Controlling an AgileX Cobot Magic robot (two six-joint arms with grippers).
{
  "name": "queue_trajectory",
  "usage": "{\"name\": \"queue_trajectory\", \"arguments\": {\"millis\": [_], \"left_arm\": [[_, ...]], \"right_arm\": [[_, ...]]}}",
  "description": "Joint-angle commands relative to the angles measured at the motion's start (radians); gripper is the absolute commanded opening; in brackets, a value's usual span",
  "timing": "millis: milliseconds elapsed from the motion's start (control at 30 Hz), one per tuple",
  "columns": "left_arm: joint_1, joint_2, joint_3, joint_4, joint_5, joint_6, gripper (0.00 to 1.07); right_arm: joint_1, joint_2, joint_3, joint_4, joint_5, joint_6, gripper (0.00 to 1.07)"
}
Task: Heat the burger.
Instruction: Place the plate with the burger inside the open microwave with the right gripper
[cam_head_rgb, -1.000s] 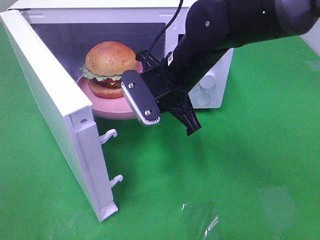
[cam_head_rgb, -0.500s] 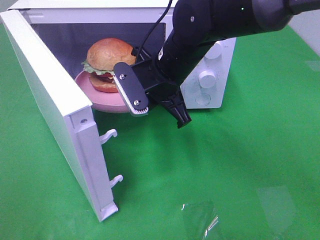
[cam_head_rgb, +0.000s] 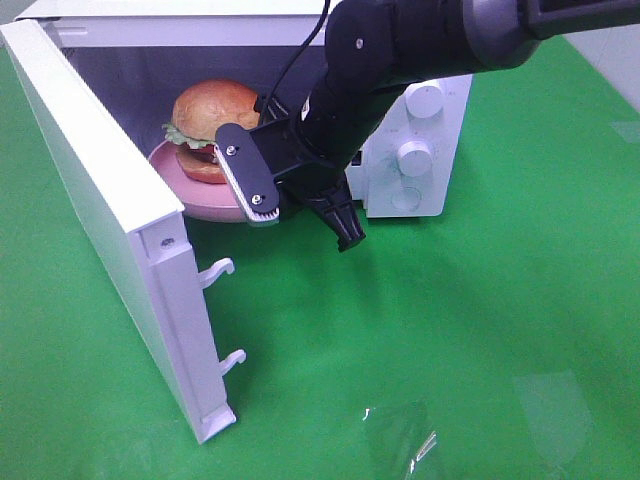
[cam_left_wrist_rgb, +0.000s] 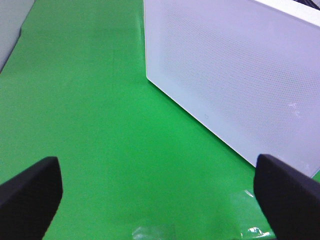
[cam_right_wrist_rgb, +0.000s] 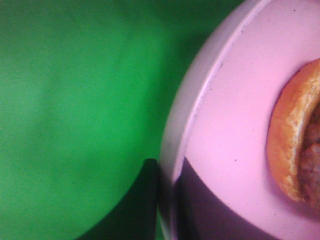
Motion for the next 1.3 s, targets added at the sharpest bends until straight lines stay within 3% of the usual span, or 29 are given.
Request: {"name": "queue_trajectory", "arguments": {"millis": [33,1300], "left_arm": [[-0.006,-0.016,-0.001,-0.001,0.000,0.000,0.96],[-0.006,-0.016,-0.001,-0.001,0.000,0.000,0.96]], "right_arm": [[-0.001,0.007,-0.049,-0.003,-0.050,0.028,0.00],[-0.002,0.131,-0.254,-0.075,-0.037,0.156,0.00]]}}
